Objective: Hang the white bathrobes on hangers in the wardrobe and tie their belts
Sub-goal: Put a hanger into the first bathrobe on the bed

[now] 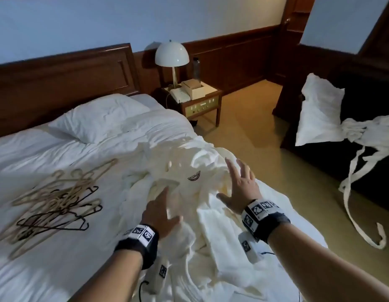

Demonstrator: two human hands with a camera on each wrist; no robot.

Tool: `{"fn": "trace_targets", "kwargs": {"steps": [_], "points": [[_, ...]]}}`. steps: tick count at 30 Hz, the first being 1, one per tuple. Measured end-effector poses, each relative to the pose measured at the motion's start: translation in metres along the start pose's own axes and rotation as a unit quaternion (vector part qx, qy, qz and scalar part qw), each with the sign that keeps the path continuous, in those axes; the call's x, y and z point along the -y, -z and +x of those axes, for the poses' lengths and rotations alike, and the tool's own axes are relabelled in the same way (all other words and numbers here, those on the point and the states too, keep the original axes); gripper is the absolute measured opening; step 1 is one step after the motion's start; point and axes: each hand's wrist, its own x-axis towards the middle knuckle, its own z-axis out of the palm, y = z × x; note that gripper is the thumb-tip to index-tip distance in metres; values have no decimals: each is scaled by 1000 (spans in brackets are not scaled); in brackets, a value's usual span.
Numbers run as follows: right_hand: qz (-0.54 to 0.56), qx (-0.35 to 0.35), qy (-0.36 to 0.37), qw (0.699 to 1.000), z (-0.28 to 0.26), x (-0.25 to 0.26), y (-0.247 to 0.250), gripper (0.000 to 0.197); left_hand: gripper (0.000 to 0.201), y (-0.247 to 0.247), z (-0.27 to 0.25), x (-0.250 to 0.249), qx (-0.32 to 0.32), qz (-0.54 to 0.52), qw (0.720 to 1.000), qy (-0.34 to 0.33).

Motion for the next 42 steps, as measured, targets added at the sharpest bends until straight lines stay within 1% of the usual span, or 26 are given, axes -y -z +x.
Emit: {"fn": "trace_targets", "kwargs": {"steps": [1,2,5,8,10,12,14,15,17,18,19,20,21,22,23,25,27,28,30,32,33,34,37,38,40,42], "points": [[-8,30,-9,999,9,-4,-2,111,101,-8,2,-12,11,11,1000,9],[-3,77,-9,997,14,-7,-6,108,96,-19,3,-20,15,30,999,18],[10,262,51,964,-3,-11,-25,73,62,-47,-18,-26,33,65,997,14],[-2,330,143,933,-45,-20,-46,63,64,-64,-46,-6,29,-29,999,25],[9,342,190,920,-64,-25,-51,67,59,-74,-62,11,2,-89,996,-11],[43,360,222,905,-74,-25,-47,70,57,-79,-77,20,5,-97,995,-30],[113,342,229,904,-75,-21,-36,62,62,-74,-92,14,12,-111,993,-30],[146,297,230,915,-72,-18,-28,54,65,-71,-99,10,11,-111,993,-22],[182,152,248,939,-60,-17,-19,36,65,-65,-110,1,17,-110,994,-6],[169,79,264,946,-53,-18,-17,38,59,-63,-116,-3,12,-110,994,-3],[133,36,266,954,-45,-18,-15,54,52,-62,-121,-5,10,-111,994,7],[87,35,250,964,-37,-21,-16,79,47,-61,-126,-6,1,-108,994,10],[38,75,218,972,-29,-23,-16,100,45,-61,-130,-6,-7,-106,994,19],[-2,137,183,973,-24,-24,-18,111,45,-61,-135,-4,-17,-112,993,29],[-32,201,161,966,-23,-24,-21,111,49,-61,-140,-1,-23,-117,992,41],[-27,286,156,945,-29,-21,-33,81,63,-62,-148,5,-27,-121,989,75],[27,306,171,936,-46,-15,-40,48,64,-62,-157,6,-41,-130,986,99],[42,304,182,934,-55,-12,-43,40,64,-62,-162,5,-56,-132,984,102],[55,307,206,928,-72,-7,-48,38,84,-63,-172,1,-66,-133,986,80],[71,309,245,916,-90,2,-52,47,111,-67,-179,-4,-66,-124,989,37],[82,310,268,909,-98,6,-55,55,113,-68,-182,-7,-67,-133,989,18],[96,312,287,901,-105,10,-58,59,105,-71,-183,-7,-69,-154,986,6],[147,305,282,898,-116,15,-64,48,57,-74,-185,-4,-105,-192,975,27],[165,310,274,895,-119,14,-65,53,45,-73,-188,-3,-129,-194,972,43],[191,325,272,886,-117,8,-65,78,29,-65,-191,-1,-186,-221,955,62],[151,349,289,879,-115,0,-66,102,31,-53,-193,4,-230,-270,931,87]]}}
